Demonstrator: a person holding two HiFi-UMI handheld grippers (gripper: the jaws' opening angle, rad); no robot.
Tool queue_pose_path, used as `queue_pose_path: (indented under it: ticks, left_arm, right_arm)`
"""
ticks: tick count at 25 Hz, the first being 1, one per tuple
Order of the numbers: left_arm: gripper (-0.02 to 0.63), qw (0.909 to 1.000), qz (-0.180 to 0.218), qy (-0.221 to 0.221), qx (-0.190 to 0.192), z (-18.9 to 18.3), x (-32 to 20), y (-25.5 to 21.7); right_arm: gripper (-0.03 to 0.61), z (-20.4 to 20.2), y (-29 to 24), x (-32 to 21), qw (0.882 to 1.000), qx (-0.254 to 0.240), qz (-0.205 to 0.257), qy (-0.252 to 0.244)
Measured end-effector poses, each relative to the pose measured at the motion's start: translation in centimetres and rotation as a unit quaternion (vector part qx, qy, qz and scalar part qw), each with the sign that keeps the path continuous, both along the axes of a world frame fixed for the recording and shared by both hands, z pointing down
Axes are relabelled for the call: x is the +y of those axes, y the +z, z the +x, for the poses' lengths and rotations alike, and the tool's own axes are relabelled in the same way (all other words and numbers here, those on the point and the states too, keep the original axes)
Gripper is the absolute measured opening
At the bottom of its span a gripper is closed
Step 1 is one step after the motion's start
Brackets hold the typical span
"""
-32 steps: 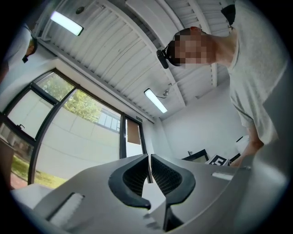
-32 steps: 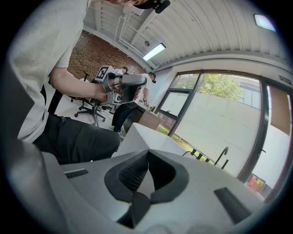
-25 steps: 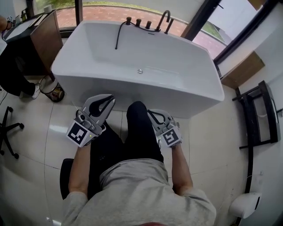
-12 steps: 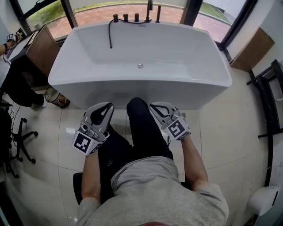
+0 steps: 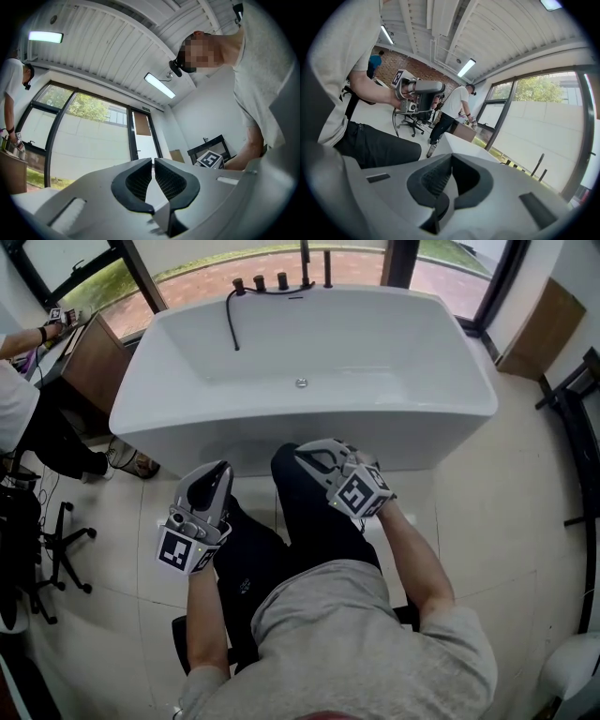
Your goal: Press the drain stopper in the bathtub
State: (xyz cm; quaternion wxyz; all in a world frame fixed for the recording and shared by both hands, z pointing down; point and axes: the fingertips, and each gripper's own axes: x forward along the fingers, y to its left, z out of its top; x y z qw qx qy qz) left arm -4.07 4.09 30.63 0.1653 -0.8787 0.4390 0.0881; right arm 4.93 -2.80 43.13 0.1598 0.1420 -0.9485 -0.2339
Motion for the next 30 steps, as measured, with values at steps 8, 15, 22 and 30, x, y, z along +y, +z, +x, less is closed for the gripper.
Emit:
queue_pose_path:
  ticks: [8, 15, 22, 30]
  left_arm:
    - [0.008, 0.9997, -0.01, -0.009, -0.021, 0.4, -3.4, -0.7]
    - [0.008, 0.9987, -0.04, -0.009, -0.032, 0.5, -11.4, 0.6]
    - [0.008, 0.9943, -0.064, -0.063, -0.057, -2.3, -23.0, 5.9]
    - [0.008, 0.9875, -0.083, -0.095, -0.094, -5.0, -31.9, 11.5]
  right_arm:
    - [0.0, 4.9, -1.9, -4.9, 0.998, -0.038, -0.028, 0.044]
    - [0.0, 9.7, -6.0, -11.4, 0.996, -0.055, -0.032, 0.068]
    - [0.0, 10.3, -1.7, -19.8, 0.996, 0.015, -0.049, 0.075]
    - [0.0, 6.6, 6.4, -36.5, 0.98, 0.151, -0.105, 0.08]
